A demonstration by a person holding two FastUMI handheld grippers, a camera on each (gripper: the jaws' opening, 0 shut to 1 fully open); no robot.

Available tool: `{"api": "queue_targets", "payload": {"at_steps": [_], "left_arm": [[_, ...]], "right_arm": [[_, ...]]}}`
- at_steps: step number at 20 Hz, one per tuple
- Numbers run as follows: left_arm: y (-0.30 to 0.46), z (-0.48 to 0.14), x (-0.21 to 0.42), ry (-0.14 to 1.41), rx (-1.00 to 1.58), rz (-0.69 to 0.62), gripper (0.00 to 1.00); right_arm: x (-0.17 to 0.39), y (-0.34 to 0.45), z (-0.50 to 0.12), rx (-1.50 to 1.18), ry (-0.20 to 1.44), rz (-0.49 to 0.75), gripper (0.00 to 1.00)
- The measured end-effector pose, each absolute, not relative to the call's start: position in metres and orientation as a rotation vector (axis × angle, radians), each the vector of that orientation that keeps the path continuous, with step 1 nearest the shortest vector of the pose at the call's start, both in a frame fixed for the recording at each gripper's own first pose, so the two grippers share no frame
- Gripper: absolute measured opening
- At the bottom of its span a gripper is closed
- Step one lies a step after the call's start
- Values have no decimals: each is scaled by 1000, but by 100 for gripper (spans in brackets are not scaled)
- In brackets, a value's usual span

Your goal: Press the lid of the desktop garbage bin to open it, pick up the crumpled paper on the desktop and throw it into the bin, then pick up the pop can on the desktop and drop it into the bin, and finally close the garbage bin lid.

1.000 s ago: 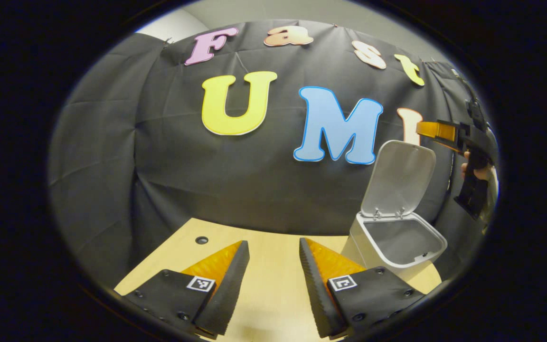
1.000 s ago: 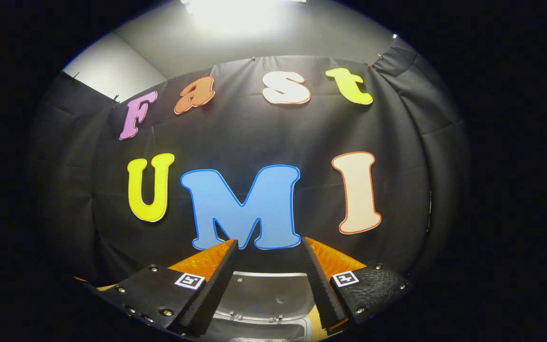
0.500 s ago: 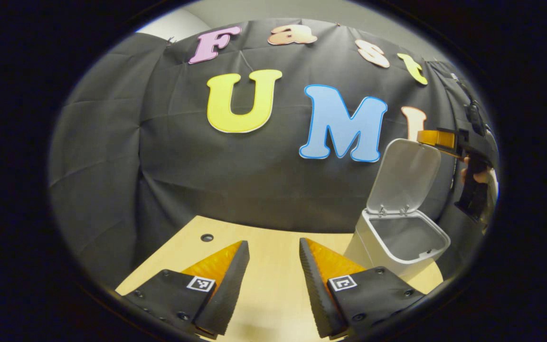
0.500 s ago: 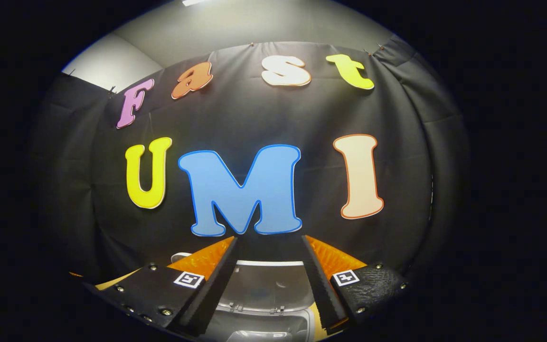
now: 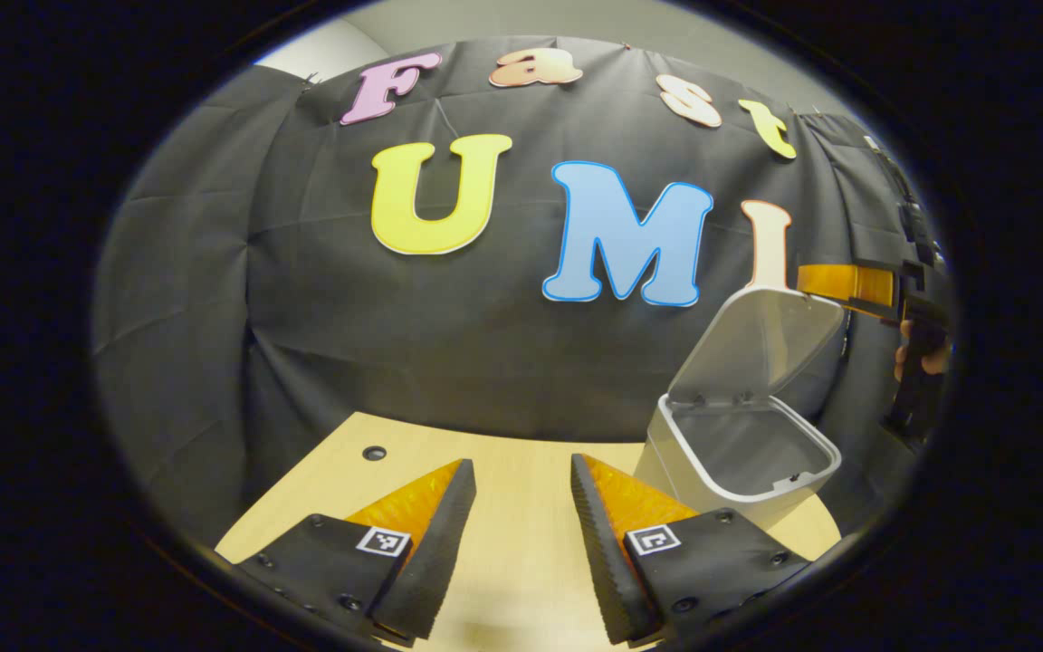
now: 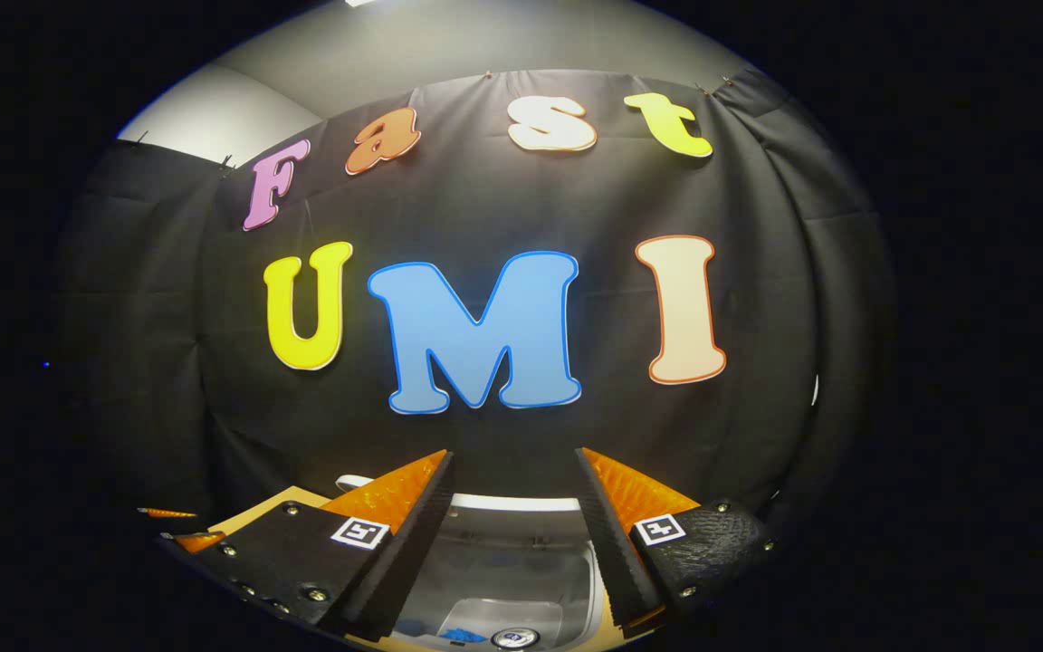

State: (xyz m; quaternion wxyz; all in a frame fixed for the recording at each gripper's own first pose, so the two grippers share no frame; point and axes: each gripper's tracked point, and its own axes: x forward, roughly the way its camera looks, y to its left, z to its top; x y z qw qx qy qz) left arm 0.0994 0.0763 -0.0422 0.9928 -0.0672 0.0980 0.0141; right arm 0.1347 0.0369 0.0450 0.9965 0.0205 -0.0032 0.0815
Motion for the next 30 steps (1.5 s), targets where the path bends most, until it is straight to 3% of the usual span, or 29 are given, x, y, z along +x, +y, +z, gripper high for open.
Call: {"api": "queue_targets", "payload": {"at_steps": [3,4,15,30], "left_arm": [[67,-42,97,194,-138,12,75],[64,-41,96,192,-141,7,70],[61,-43,83,188,-149,15,70],[59,-50,81,198,-156,23,73]], "right_arm": [[117,40,13,45,73,183,84],[113,41,1,43,101,189,84],[96,47,-92,9,287,216,84],[91,47,-103,-53,239,211,84]]}}
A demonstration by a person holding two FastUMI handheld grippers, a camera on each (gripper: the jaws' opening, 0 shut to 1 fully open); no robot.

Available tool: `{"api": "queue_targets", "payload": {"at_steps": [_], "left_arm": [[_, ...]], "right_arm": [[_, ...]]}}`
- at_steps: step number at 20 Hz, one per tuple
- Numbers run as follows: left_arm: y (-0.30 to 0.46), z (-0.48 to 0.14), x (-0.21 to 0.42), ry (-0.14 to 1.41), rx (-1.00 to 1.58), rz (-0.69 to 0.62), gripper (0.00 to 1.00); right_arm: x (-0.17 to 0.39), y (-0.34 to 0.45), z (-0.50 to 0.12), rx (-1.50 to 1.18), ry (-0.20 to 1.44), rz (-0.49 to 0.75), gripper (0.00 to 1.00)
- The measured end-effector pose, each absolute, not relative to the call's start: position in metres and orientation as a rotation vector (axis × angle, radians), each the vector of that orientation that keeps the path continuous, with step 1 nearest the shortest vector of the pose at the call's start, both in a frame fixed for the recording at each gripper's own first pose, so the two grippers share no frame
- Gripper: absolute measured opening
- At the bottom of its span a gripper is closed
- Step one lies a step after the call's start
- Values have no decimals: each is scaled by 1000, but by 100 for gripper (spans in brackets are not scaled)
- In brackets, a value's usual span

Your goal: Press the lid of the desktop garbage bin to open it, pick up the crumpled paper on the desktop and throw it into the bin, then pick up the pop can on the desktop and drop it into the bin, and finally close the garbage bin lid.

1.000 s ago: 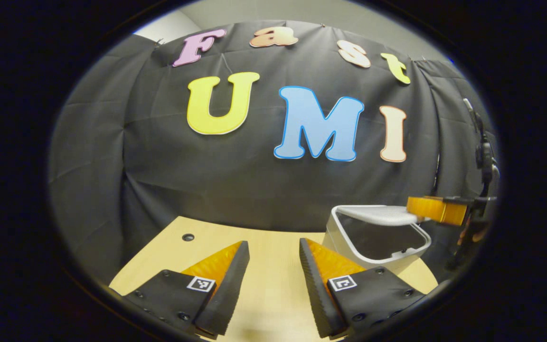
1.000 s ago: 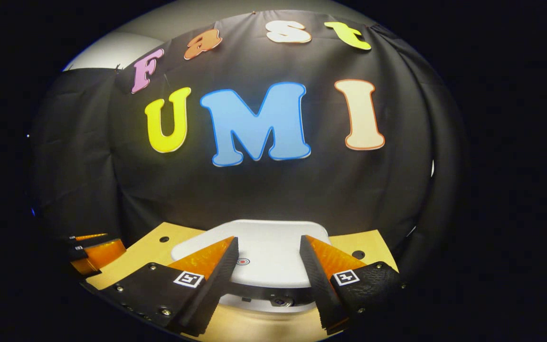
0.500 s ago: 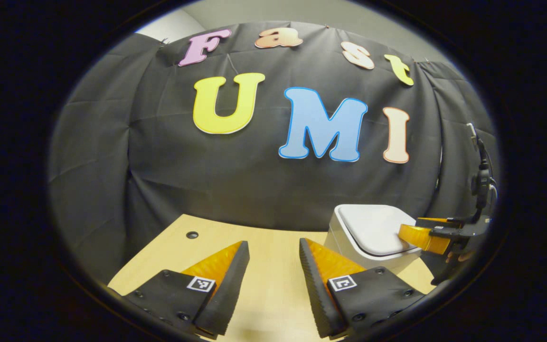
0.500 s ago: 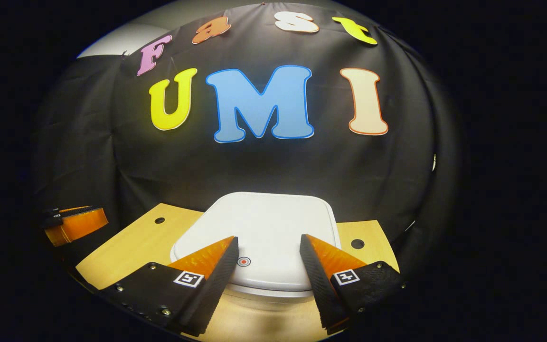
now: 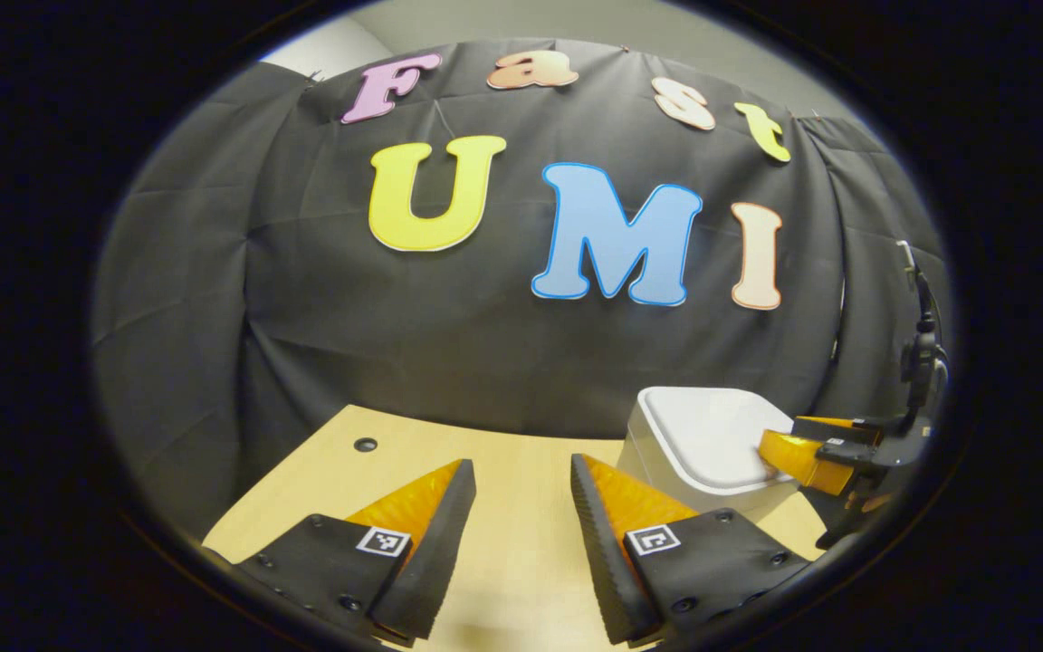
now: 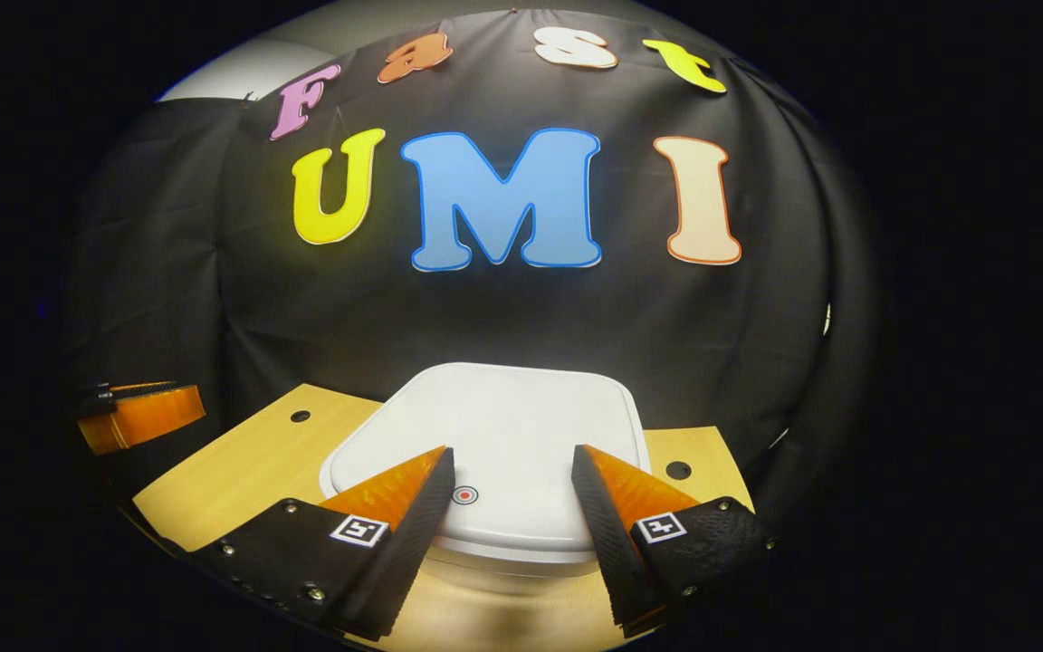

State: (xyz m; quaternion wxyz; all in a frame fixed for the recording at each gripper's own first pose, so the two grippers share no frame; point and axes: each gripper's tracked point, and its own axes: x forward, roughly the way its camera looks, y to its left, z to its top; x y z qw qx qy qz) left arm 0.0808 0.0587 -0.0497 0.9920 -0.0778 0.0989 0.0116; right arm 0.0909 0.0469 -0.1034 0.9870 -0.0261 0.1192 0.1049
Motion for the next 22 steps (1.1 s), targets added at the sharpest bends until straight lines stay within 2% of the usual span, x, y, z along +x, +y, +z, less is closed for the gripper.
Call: {"api": "queue_targets", "payload": {"at_steps": [4,6,7,13,22], "left_arm": [[56,-52,83,206,-151,18,70],[55,-53,84,208,-151,15,75],[55,-53,84,209,-150,13,72],[52,-54,84,210,-142,7,75],[50,-44,88,194,-131,-1,70]], "right_arm": [[91,48,-107,-79,216,206,84],[90,47,-106,-87,208,203,85],[91,47,-108,-85,207,202,85],[92,47,-107,-60,191,200,85],[93,46,-103,-42,194,205,84]]}}
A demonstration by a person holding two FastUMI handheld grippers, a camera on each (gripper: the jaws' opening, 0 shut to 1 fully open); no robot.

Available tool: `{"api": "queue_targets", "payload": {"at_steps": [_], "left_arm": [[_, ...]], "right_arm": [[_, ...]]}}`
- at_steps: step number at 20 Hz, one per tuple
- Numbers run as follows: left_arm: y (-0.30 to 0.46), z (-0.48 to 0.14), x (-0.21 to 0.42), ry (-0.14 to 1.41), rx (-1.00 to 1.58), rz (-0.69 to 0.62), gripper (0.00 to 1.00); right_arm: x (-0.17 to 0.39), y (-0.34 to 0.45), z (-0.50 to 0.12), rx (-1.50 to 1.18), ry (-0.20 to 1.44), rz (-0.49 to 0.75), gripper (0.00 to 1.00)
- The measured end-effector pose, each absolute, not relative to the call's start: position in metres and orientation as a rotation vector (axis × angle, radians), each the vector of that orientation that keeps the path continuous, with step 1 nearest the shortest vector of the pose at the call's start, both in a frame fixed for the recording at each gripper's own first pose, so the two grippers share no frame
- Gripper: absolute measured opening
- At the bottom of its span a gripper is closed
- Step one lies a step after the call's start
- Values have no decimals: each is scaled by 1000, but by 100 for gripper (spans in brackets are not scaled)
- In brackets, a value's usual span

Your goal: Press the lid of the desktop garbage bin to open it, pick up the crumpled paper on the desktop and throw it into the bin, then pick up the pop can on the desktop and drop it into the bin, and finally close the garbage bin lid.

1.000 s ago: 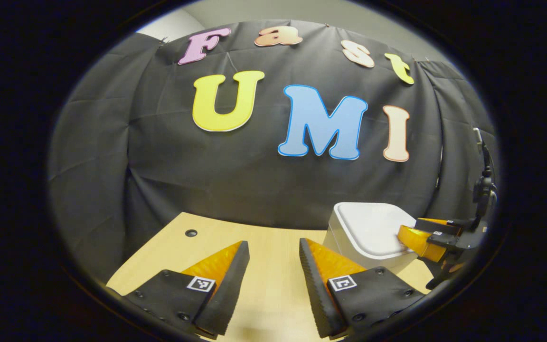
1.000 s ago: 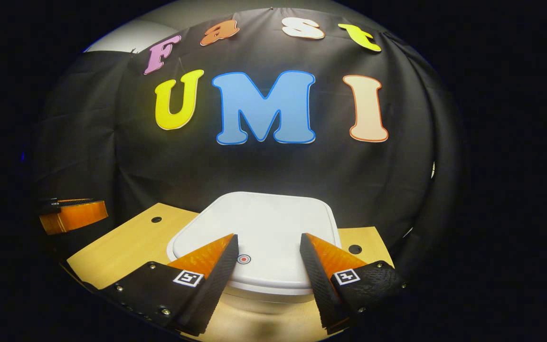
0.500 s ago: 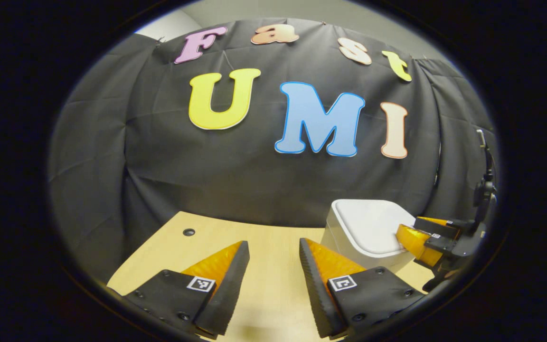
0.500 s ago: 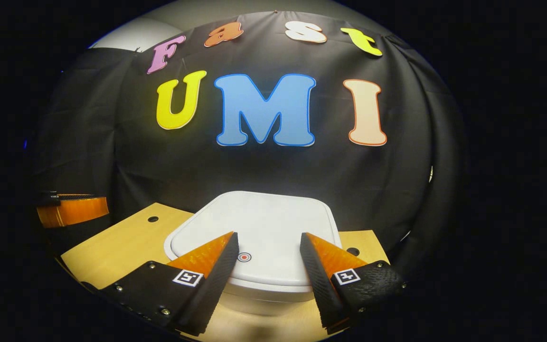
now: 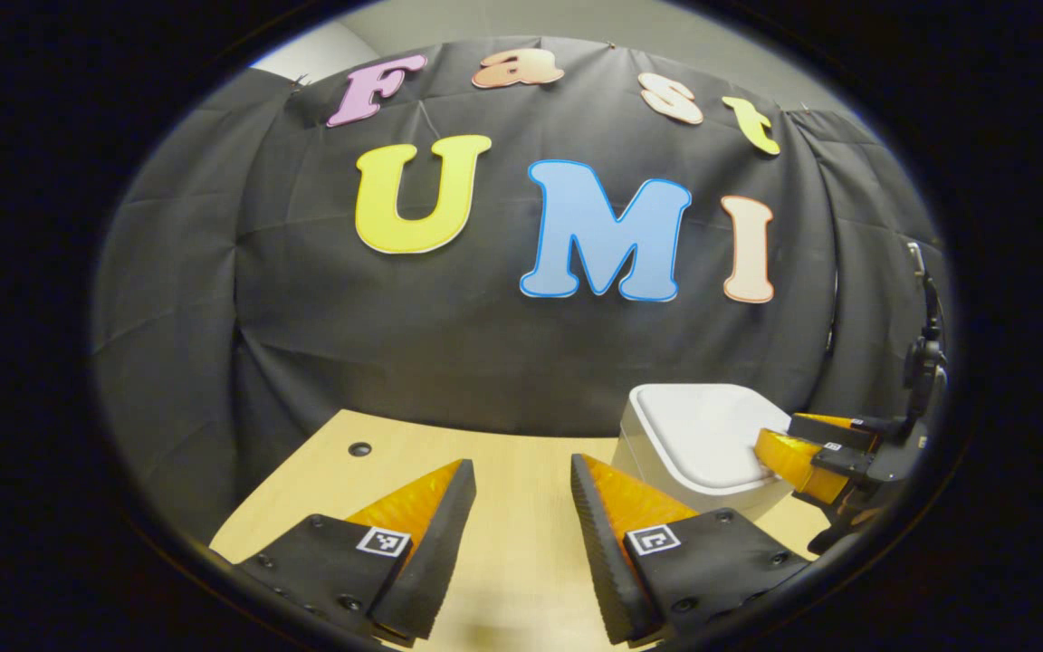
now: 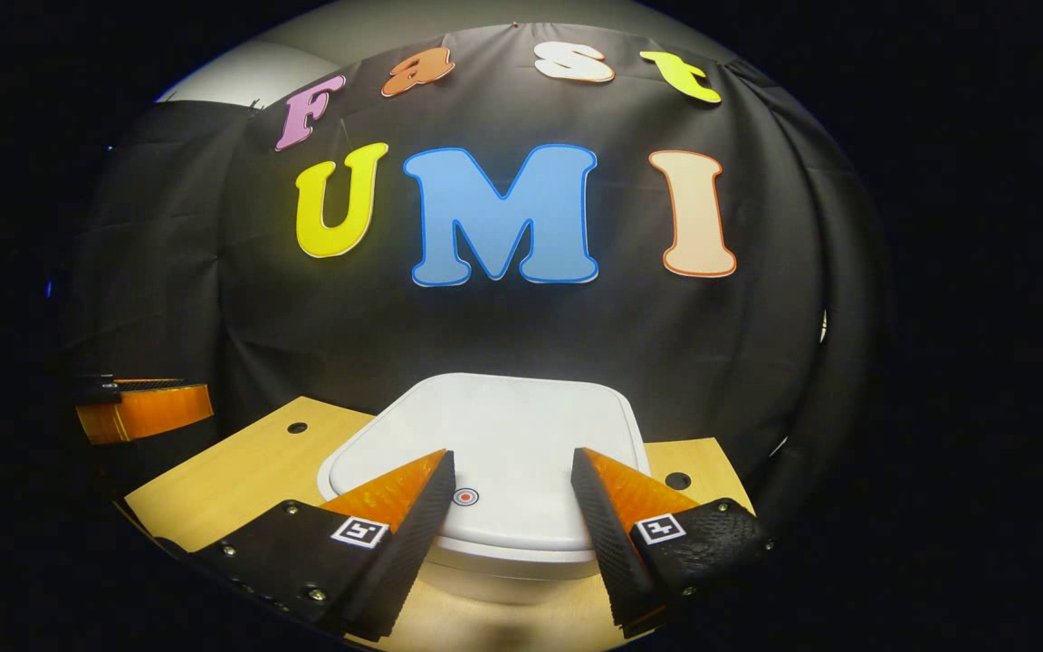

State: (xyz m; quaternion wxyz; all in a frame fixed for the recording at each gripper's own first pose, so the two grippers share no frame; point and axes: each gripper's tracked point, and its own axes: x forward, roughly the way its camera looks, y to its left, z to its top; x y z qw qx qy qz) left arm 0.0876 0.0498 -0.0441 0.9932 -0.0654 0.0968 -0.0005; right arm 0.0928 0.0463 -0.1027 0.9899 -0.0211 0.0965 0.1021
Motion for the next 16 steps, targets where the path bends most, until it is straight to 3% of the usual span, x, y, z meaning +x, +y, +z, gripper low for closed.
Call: {"api": "queue_targets", "payload": {"at_steps": [16], "left_arm": [[32,61,78,0,-69,-43,70]], "right_arm": [[48,27,26,5,-65,130,84]]}}
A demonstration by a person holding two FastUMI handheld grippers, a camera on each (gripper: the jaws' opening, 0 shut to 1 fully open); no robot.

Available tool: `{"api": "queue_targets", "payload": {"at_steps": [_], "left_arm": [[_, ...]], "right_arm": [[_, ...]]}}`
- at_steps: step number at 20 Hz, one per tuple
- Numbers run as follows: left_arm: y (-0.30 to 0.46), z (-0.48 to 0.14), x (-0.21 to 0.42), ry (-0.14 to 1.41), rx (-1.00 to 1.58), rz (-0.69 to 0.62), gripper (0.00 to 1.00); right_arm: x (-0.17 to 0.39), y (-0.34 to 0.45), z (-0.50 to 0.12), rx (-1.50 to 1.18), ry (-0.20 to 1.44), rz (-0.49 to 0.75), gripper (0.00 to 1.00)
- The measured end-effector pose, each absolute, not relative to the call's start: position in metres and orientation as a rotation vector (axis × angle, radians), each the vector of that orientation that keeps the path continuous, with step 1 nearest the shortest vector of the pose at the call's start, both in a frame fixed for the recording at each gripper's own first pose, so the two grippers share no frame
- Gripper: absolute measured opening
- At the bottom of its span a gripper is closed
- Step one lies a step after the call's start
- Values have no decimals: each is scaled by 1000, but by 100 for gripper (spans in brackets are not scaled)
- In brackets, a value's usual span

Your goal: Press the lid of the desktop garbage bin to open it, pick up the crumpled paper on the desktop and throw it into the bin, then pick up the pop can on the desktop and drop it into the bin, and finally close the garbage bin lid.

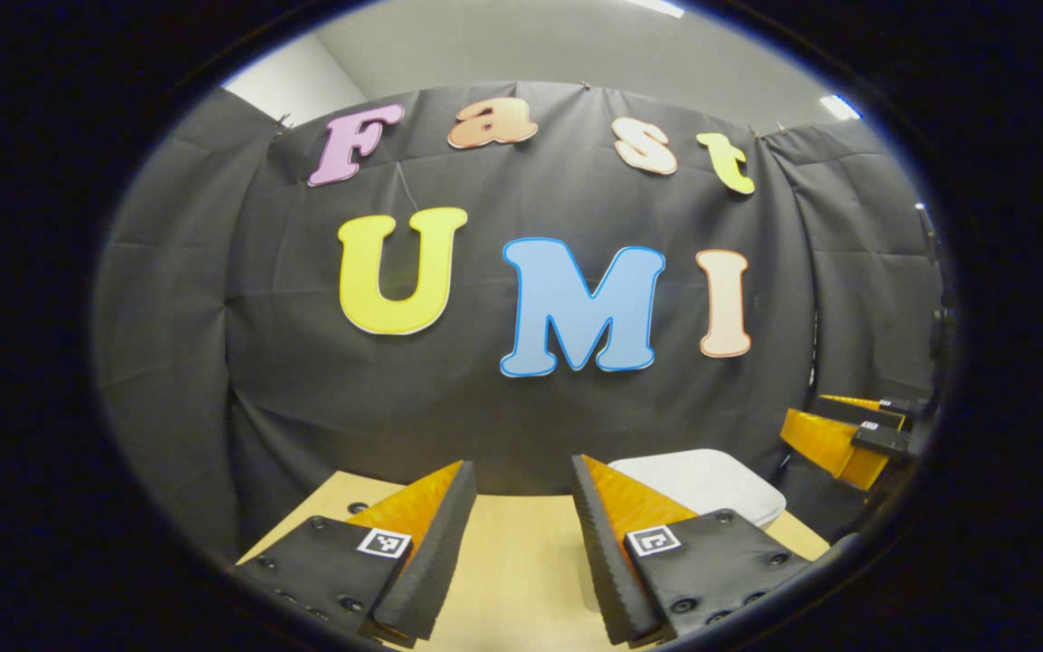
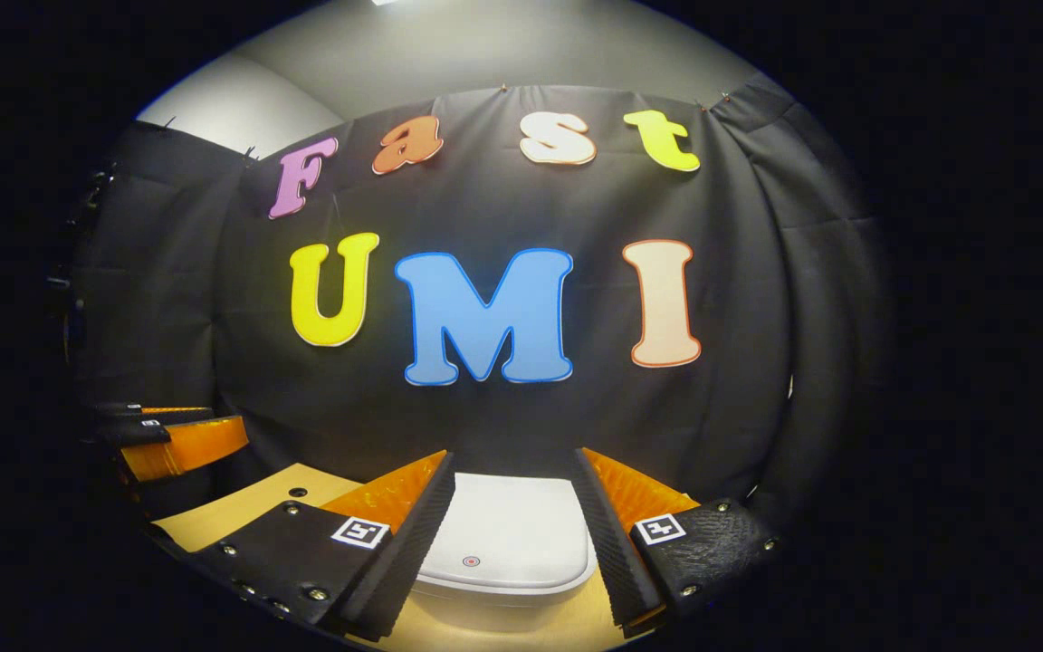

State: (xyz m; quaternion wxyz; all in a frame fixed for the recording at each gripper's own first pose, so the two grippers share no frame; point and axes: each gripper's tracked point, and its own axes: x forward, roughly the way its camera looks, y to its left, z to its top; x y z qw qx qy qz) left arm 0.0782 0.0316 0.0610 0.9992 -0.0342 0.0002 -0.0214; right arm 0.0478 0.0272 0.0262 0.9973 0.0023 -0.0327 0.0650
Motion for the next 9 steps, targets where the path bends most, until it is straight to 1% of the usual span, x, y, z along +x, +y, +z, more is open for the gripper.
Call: {"api": "queue_targets", "payload": {"at_steps": [3,9], "left_arm": [[26,64,77,-10,-58,-56,70],[20,65,77,-9,-64,-75,70]], "right_arm": [[42,19,32,10,-88,114,84],[41,14,25,16,-75,98,84]]}}
